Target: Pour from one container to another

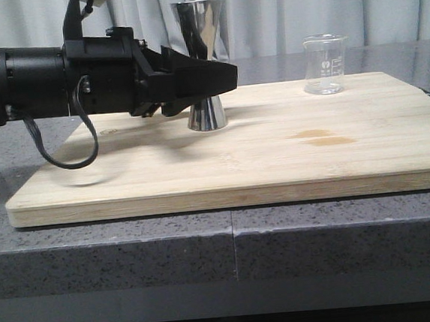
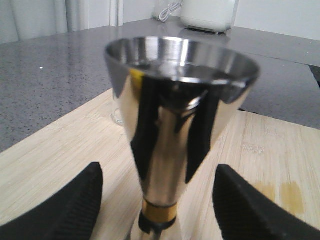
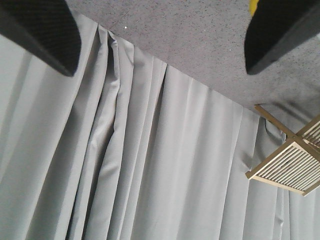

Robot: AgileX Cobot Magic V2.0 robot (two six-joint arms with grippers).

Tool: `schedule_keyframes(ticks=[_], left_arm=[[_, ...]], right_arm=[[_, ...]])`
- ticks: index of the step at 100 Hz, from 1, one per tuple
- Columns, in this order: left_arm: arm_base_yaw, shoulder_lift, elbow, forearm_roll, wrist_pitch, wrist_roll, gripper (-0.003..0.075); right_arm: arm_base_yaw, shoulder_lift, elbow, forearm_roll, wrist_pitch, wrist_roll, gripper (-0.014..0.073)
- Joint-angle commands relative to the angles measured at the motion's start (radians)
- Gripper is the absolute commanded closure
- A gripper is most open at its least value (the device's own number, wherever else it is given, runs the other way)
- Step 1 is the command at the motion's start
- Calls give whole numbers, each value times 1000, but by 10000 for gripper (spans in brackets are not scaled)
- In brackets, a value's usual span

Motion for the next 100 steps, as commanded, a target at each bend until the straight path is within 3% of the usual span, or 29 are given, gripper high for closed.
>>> schedule_keyframes(ticks=[1, 50, 83, 100], left_arm=[[2, -46, -23, -41, -63, -3, 215], [5, -58, -23, -15, -61, -3, 195], [62, -82, -23, 47, -70, -16, 195], [79, -94, -23, 80, -82, -78, 195]], right_arm=[[-7, -27, -25, 33, -35, 4, -8], [-7, -27, -25, 33, -35, 4, -8], [-7, -27, -25, 33, -35, 4, -8], [-7, -27, -25, 33, -35, 4, -8]])
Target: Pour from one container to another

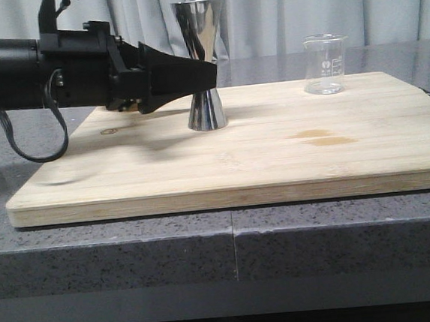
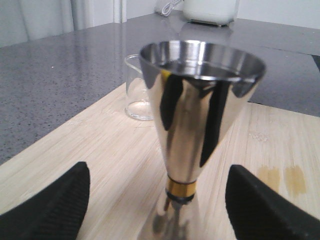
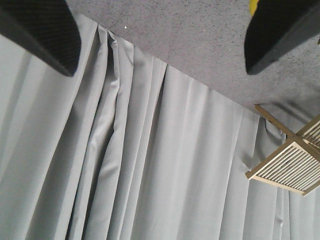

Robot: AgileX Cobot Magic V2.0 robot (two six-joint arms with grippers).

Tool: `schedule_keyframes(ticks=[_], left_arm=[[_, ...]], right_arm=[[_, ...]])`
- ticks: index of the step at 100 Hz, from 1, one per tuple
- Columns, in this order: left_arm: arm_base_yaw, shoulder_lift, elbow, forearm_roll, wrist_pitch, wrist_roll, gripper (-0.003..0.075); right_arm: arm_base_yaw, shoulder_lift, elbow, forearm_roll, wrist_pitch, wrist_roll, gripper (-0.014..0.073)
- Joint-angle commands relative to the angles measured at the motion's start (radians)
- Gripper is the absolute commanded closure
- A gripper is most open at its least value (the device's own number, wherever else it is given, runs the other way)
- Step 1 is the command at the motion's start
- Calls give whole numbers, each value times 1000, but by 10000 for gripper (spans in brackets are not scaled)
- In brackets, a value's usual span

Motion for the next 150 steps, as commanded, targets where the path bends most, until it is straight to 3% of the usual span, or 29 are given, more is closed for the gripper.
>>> schedule_keyframes(ticks=[1, 58, 94, 112, 131, 150], left_arm=[[10, -65, -23, -17, -77, -41, 195], [43, -74, -23, 77, -136, -159, 195], [92, -205, -23, 199, -158, -271, 196], [167, -293, -23, 216, -180, -329, 196], [294, -380, -23, 104, -228, -342, 196], [450, -442, -23, -249, -138, -333, 196]], right_arm=[[-7, -27, -25, 33, -35, 4, -8], [-7, -27, -25, 33, -35, 4, -8], [-7, -27, -25, 33, -29, 4, -8], [-7, -27, -25, 33, -26, 4, -6], [-7, -27, -25, 33, 117, 1, -6], [-7, -27, -59, 33, 440, -56, -6]])
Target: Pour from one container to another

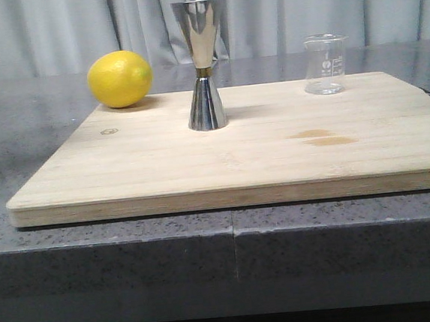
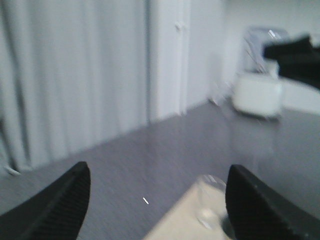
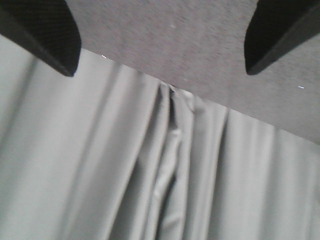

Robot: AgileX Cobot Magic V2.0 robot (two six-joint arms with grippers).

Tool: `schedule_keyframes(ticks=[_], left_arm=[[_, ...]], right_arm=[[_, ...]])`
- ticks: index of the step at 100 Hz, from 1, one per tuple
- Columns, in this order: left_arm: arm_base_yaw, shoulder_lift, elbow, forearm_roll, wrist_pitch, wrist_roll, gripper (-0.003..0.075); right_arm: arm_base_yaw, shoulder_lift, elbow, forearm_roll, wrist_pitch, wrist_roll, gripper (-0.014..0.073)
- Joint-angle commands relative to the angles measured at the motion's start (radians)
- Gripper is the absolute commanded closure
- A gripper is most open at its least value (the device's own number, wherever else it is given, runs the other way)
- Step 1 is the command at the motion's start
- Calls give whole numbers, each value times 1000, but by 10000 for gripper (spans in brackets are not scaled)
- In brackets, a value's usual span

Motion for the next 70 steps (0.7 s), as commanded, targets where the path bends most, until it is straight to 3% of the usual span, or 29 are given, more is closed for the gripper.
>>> schedule_keyframes(ticks=[1, 16, 26, 50, 70], left_arm=[[68, -64, -23, -269, -15, -1, 196], [157, -87, -51, -462, 139, 130, 196], [182, -101, -89, -463, 310, 168, 196], [180, -140, -172, -382, 656, 204, 196], [158, -217, -179, -372, 841, 204, 196]], right_arm=[[-7, -27, -55, 33, 141, -45, -6], [-7, -27, -118, -49, 377, -49, -6], [-7, -32, -137, -106, 462, -49, -6], [-7, -42, -139, -121, 514, -27, -6], [-7, -65, -140, -119, 514, 38, -6]])
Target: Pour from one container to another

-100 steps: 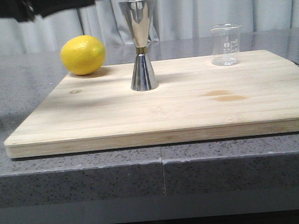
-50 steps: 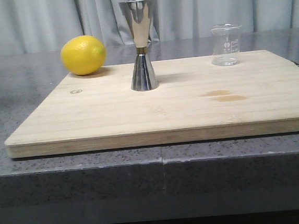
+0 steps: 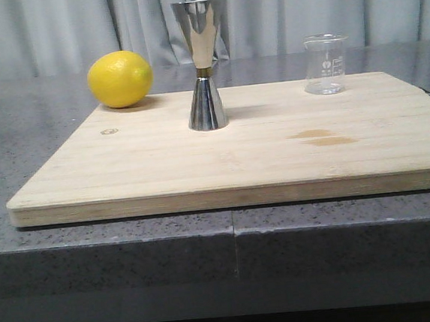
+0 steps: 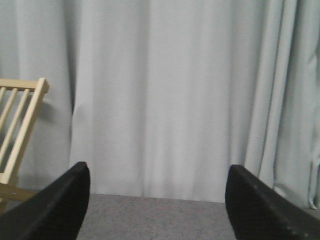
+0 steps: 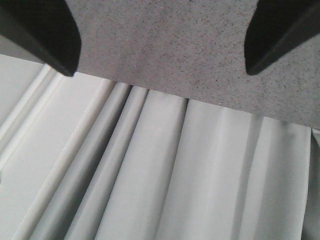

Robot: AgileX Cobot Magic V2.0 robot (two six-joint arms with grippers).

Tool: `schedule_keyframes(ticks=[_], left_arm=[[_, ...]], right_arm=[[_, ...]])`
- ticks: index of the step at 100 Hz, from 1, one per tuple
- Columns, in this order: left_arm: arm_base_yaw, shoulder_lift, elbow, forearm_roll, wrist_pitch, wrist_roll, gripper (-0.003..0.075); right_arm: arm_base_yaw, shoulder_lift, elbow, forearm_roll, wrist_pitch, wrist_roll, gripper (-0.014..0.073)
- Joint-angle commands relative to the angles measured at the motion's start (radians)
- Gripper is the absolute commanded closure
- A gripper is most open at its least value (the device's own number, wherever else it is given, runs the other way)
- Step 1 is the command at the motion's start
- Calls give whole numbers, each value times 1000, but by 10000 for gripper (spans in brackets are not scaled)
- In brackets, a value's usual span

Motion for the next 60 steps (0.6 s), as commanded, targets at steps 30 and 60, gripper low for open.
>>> schedule_keyframes(ticks=[30, 60], left_arm=[[-309, -231, -38, 23, 314, 3, 196], [-585, -367, -31, 98, 681, 3, 196]], right_arm=[[-7, -160, -40, -14, 60, 68, -6], [-7, -385, 82, -2, 42, 68, -6]])
